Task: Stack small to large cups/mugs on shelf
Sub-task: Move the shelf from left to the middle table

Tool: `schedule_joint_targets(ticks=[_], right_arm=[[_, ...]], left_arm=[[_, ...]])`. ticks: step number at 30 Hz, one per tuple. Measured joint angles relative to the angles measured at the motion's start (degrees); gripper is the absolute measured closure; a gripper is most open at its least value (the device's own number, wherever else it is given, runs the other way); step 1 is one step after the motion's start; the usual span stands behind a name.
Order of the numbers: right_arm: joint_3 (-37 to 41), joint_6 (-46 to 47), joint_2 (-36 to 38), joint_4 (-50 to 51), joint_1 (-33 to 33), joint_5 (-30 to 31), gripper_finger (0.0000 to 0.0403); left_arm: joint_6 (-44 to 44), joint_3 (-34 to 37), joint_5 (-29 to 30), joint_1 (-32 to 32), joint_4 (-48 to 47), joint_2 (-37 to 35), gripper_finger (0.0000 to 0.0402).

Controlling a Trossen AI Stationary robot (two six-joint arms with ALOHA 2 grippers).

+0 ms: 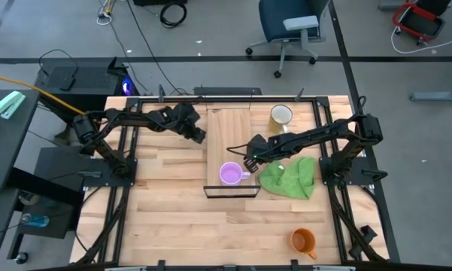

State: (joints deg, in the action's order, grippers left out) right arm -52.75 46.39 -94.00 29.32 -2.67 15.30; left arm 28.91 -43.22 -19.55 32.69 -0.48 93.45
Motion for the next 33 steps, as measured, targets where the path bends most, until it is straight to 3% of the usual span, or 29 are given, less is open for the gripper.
schedule_joint_targets(ticks=[22, 33], right_arm=[[0.0, -0.9, 0.0, -2.4, 1.2, -0.8, 0.0400], [0.0, -0.9, 4.3, 2.1, 1.2, -0.4, 0.0392]], left_arm=[[-0.1, 0.0, -0.3, 0.3, 1.3, 3.0, 0.0391], [-1.4, 0.0, -4.7, 1.5, -2.6, -1.2, 0.0372]])
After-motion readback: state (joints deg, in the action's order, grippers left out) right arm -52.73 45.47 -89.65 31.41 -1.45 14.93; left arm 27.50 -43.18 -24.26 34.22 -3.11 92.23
